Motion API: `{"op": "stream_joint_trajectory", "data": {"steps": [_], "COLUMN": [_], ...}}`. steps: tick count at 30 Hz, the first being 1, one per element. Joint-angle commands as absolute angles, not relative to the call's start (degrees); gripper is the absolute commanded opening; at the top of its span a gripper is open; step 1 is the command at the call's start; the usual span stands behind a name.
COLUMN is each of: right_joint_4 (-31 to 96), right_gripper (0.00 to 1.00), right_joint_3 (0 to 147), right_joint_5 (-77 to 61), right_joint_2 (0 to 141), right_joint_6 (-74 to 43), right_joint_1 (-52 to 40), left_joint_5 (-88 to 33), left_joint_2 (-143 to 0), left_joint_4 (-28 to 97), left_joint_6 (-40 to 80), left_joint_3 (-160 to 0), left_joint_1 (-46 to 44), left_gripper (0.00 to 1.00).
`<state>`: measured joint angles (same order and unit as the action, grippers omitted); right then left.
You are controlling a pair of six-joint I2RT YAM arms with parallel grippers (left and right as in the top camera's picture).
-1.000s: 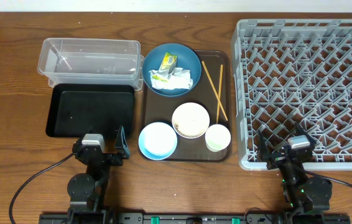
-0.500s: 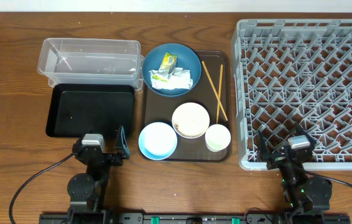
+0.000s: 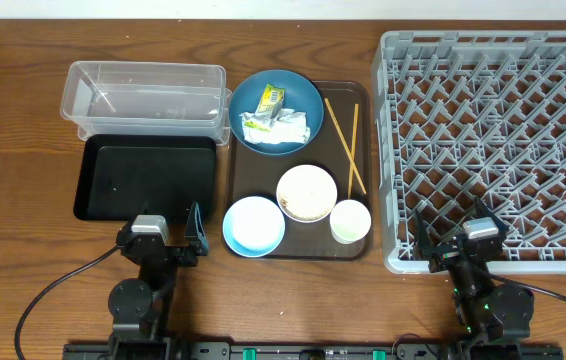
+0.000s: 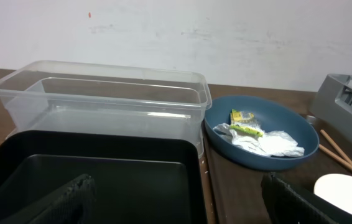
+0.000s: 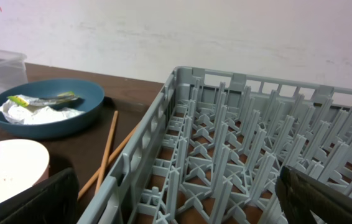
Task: Sort waste into correct bins and load items into the dishwasher rack
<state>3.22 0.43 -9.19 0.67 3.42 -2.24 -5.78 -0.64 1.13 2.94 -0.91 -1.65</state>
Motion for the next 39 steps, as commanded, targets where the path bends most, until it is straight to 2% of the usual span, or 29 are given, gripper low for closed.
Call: {"op": "stream_joint_trajectory", "data": {"steps": [1, 39], "right_joint_4": [3.44, 3.44], "right_gripper": [0.99, 0.99], "right_joint_3": [0.32, 0.32], "right_joint_5": [-9.04, -9.06], "right_joint_2": [0.30, 0.30], "right_joint_6": [3.92, 3.92], "right_joint_1": [-2.70, -2.70], "left_joint_5": [-6.63, -5.02], "left_joint_2": [-0.34, -0.34], "left_joint_4": [3.42, 3.60], "left_joint_6": [2.37, 2.17], "left_joint_3": [-0.23, -0.23], "left_joint_1": [-1.45, -1.41], "left_gripper": [0.88, 0.88]}}
